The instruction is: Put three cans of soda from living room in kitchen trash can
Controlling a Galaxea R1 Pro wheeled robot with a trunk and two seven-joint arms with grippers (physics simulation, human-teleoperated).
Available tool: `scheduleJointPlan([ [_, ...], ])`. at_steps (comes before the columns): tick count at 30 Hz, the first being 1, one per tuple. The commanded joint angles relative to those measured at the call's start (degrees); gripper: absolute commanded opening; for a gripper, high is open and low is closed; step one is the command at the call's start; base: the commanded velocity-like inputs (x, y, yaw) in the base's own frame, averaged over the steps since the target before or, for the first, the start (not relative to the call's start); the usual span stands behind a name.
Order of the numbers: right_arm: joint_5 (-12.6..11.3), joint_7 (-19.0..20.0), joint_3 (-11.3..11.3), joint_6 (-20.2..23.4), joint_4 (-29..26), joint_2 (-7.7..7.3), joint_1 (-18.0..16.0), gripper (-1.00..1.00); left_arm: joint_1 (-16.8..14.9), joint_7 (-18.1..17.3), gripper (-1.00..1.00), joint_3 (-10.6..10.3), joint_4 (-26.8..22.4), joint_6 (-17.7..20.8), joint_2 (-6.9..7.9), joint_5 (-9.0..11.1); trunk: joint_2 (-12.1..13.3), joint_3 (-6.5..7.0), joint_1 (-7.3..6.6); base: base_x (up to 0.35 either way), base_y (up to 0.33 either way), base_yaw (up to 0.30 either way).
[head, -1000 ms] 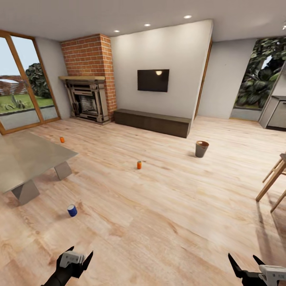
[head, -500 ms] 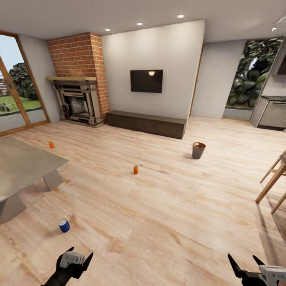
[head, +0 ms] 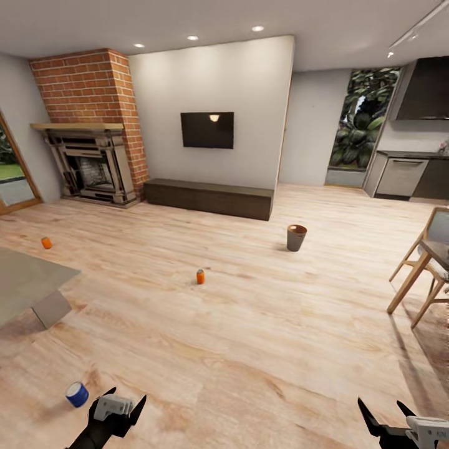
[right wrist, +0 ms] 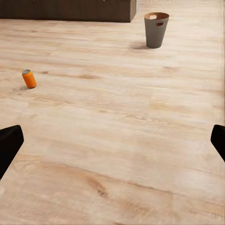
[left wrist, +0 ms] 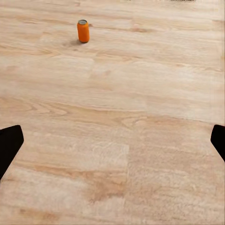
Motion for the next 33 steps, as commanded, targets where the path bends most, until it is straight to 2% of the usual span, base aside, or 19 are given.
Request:
scheduleJointPlan([
  [1, 0.0, 0.0, 0.0, 0.0, 0.0, 0.00, 0.0, 1.00, 0.0, 0.0, 1.00, 0.0, 0.0, 0.0, 0.00, 0.0, 0.0, 0.04, 0.00, 0.273, 0.228, -0.236],
  [13, 0.1, 0.0, 0.0, 0.0, 0.0, 0.00, 0.0, 1.00, 0.0, 0.0, 1.00, 0.0, 0.0, 0.0, 0.00, -0.1, 0.0, 0.50, 0.00, 0.283, 0.171, -0.221],
  [26, 0.1, -0.1, 0.9, 0.1, 0.0, 0.00, 0.0, 1.00, 0.0, 0.1, 1.00, -0.1, 0.1, 0.0, 0.00, -0.2, 0.0, 0.57, 0.00, 0.260, -0.143, -0.047],
  [33, 0.1, -0.4, 1.1, 0.1, 0.0, 0.00, 0.0, 1.00, 0.0, 0.1, 1.00, -0.1, 0.2, 0.0, 0.00, -0.2, 0.0, 0.57, 0.00, 0.239, -0.196, -0.165],
])
